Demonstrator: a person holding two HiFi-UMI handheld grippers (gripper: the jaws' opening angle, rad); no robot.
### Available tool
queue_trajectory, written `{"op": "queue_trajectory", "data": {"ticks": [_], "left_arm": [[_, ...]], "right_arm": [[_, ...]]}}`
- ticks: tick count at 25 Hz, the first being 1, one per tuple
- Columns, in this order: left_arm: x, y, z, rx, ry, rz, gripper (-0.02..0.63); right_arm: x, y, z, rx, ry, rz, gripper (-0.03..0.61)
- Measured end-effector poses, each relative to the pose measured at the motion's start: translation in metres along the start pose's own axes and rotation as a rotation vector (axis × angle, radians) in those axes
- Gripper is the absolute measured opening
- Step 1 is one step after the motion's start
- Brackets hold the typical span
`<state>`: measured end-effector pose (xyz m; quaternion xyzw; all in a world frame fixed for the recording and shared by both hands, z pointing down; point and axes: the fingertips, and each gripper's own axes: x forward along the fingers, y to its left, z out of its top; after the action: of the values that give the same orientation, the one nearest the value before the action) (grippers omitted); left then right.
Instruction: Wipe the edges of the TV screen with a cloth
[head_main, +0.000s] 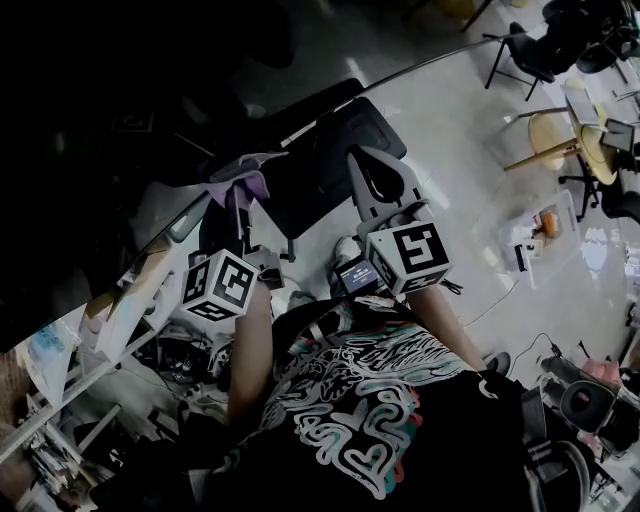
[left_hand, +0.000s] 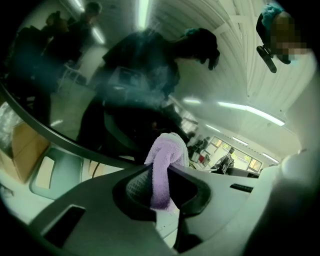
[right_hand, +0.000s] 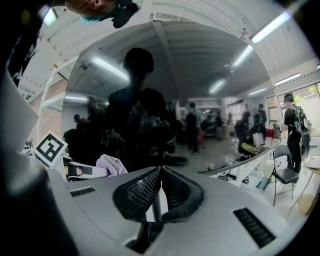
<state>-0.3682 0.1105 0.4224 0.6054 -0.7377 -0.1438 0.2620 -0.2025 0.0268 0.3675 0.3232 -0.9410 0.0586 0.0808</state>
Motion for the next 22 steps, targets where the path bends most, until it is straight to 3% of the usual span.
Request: {"op": "queue_trajectory", "data": {"ticks": [22], "left_arm": [[0.046, -0.047, -0.018, -0.028, 0.008, -0.045, 0.055]], "right_arm": [[-0.003, -0.065, 0.0, 0.017, -0.009, -0.032, 0.031]]}}
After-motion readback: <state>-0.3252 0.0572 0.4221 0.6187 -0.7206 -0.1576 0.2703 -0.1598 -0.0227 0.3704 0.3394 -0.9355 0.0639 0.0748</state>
